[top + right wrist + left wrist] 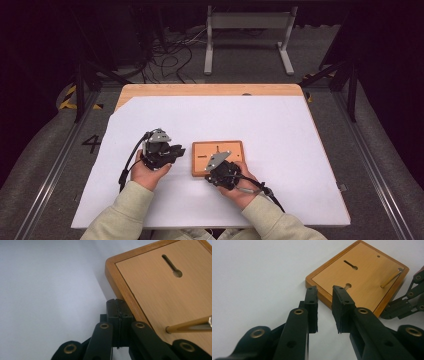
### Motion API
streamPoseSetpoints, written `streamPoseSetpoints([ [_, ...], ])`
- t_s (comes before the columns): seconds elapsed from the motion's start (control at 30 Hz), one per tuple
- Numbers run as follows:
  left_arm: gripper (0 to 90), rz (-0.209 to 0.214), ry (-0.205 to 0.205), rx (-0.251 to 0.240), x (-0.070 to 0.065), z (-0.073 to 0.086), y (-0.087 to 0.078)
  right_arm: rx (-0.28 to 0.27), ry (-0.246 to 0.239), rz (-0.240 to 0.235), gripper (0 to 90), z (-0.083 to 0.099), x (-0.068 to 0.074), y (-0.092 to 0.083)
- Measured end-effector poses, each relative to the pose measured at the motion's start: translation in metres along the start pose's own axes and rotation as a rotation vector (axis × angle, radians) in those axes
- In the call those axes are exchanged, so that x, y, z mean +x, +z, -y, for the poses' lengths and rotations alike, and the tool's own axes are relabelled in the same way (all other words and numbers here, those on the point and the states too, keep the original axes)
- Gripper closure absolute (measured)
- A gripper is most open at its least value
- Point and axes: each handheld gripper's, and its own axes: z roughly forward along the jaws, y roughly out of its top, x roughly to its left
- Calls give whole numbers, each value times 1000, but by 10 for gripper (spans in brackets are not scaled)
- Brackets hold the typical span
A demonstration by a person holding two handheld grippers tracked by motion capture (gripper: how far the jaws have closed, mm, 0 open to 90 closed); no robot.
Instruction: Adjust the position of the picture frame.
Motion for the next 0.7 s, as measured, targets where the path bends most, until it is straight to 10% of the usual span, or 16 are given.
streamPoseSetpoints([
  [0.3, 654, 28, 37, -29, -3, 3, -3, -77, -11, -52, 900, 4, -3, -15],
  [0.7, 525, 73, 83, -178, -7, 14, -28, -372, 101, 53, 724, 40, -47, -114],
])
